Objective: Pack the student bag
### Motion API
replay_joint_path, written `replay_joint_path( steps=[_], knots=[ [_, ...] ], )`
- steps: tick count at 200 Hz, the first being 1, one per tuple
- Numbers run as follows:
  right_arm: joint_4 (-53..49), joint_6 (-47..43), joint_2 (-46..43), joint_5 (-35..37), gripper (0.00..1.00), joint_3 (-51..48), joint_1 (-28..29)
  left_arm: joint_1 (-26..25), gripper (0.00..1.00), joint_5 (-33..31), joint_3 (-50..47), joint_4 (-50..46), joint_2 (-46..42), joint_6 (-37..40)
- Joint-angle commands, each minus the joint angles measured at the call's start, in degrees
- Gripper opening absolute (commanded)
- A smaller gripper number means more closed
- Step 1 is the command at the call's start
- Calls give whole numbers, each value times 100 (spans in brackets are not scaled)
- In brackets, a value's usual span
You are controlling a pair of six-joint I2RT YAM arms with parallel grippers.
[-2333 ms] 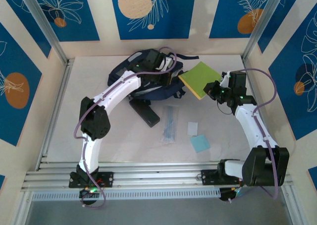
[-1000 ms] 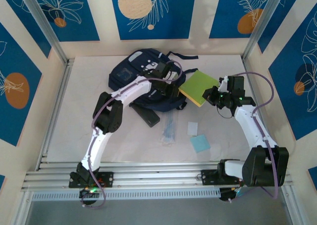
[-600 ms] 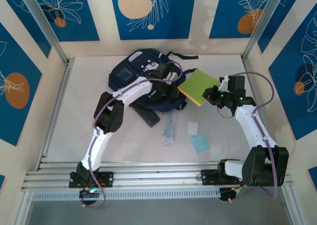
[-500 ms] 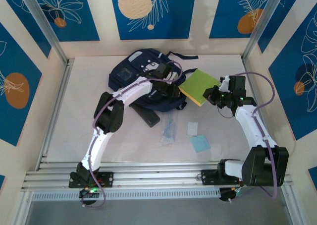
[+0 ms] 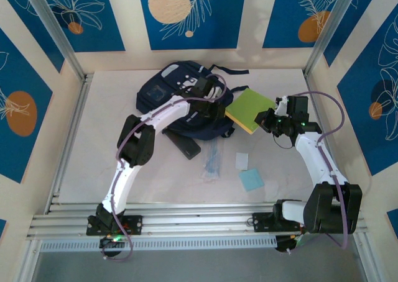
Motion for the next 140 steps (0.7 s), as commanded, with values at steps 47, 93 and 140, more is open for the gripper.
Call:
replay_joint_path(
  steps=[47,93,140],
  knots=[
    [76,-136,-10,-255,0,-54,-49,98,6,-202,-254,247,-294,-92],
    [29,-179,-14,-274,0,-39,-88,105,0,-177,-263,196,-394,-126],
    [-193,-293,-111,-156,0,-25,-246,239,0,206,-426,661,-779,-619]
  ],
)
